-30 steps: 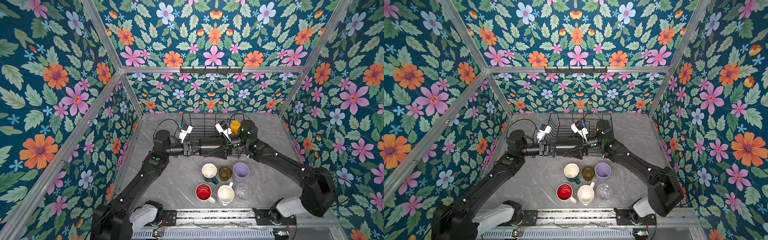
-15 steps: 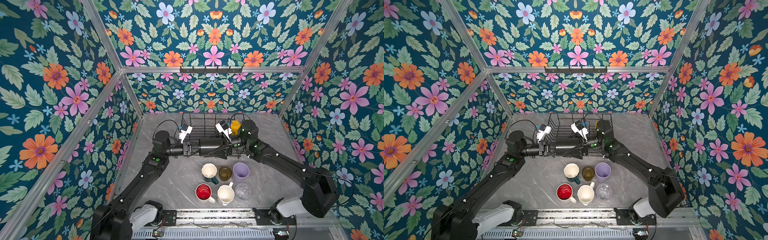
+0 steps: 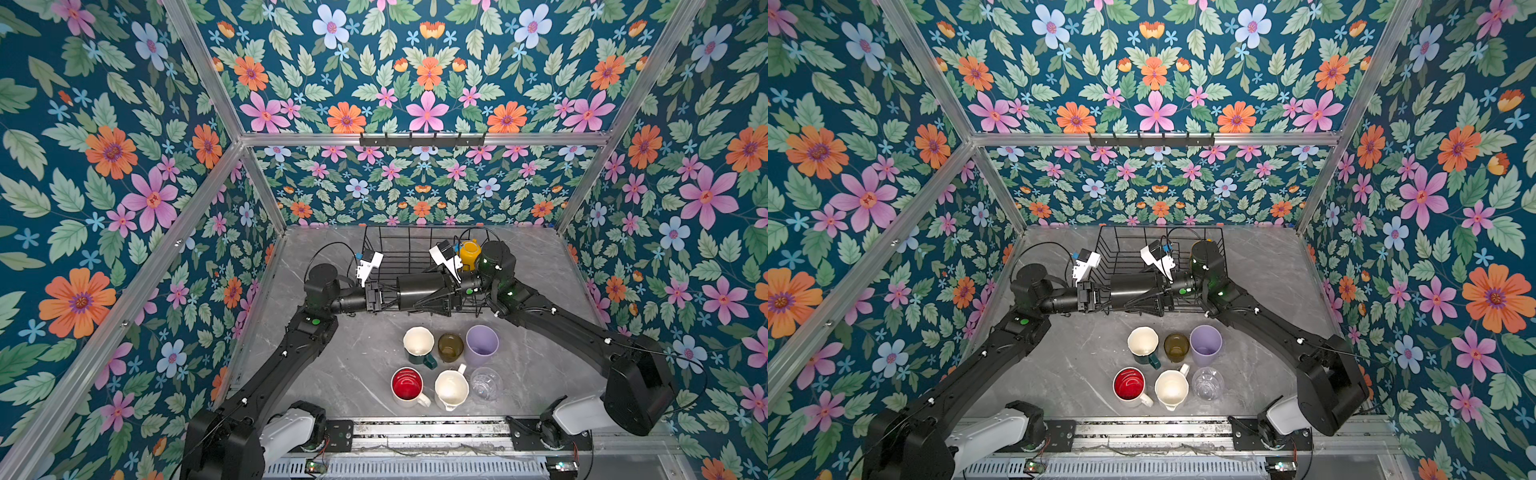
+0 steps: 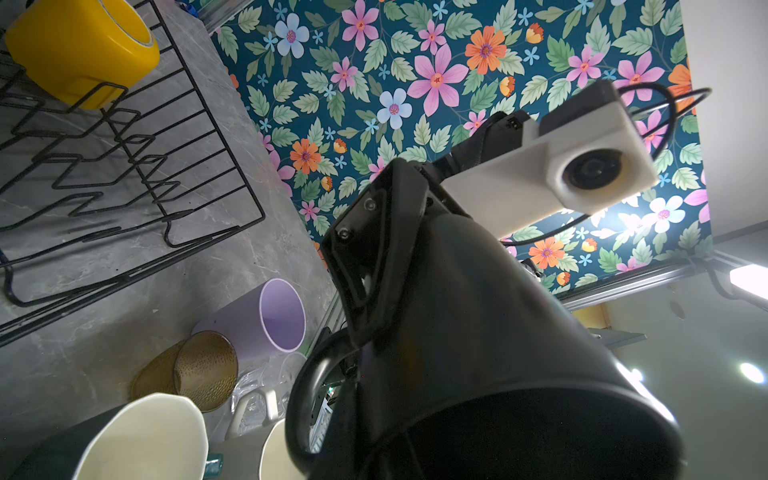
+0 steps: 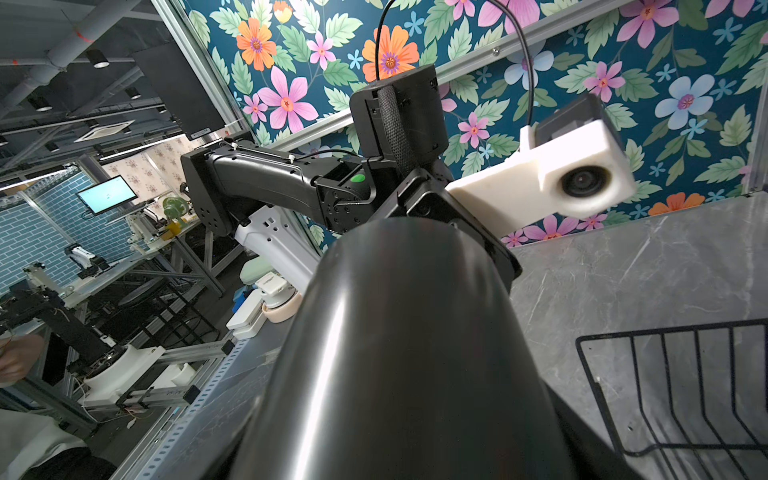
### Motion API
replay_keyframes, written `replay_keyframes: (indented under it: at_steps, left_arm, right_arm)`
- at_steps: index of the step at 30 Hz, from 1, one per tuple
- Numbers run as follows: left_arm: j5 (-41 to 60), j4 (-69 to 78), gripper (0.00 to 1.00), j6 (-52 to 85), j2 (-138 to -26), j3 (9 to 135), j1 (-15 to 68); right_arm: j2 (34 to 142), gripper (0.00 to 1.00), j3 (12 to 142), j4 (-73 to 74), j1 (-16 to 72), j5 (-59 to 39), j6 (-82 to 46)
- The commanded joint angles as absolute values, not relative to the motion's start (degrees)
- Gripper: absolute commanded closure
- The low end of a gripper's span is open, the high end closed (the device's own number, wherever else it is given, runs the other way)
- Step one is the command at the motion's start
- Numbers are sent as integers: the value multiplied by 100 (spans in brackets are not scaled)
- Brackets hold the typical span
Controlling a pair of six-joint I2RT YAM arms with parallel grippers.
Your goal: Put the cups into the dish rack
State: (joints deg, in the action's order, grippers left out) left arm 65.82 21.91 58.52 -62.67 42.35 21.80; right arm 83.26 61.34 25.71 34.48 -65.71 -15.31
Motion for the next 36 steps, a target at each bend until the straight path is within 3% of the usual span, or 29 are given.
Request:
replay_keyframes:
  at_steps: [1,10,12,13,19,22,29,34,36]
  left_arm:
    - [6799,2687,100,5911,-6254,4224,2188]
    - [6829,2707,100,5924,-6315,4225,2187]
    - [6848,2716,100,5933,-6319,4229,2183]
    - [6854,2716,100,5941,-6321,4235,2186]
    - [6864,2707,100,5937,-6337,4220,2180]
    - [6879,2698,95,5934,-6354,4219,2186]
    - [6884,2561,56,5768,-6364,4218,2172]
    - [6639,1680,36,5071,-6284,4375,2165]
    - [6441,1087,32,4681,-6278,4525,2142]
  right_arm:
    - [8347,41,6221,2700,3449,-6260,-1637]
    - [8367,70,6239,2704,3454,-6270,-1661]
    - [8376,83,6275,2611,3449,-6282,-1632]
    - [8376,98,6292,2554,3453,-6279,-1592]
    - [8403,100,6455,2344,3454,-6283,-1591]
    - [8339,100,6526,2177,3441,-6166,-1562]
    - [8168,100,6644,1777,3307,-6000,-1551]
    - [7896,100,6609,1529,3114,-5857,-1591]
    - [7762,100,6618,1271,3000,-5727,-1578]
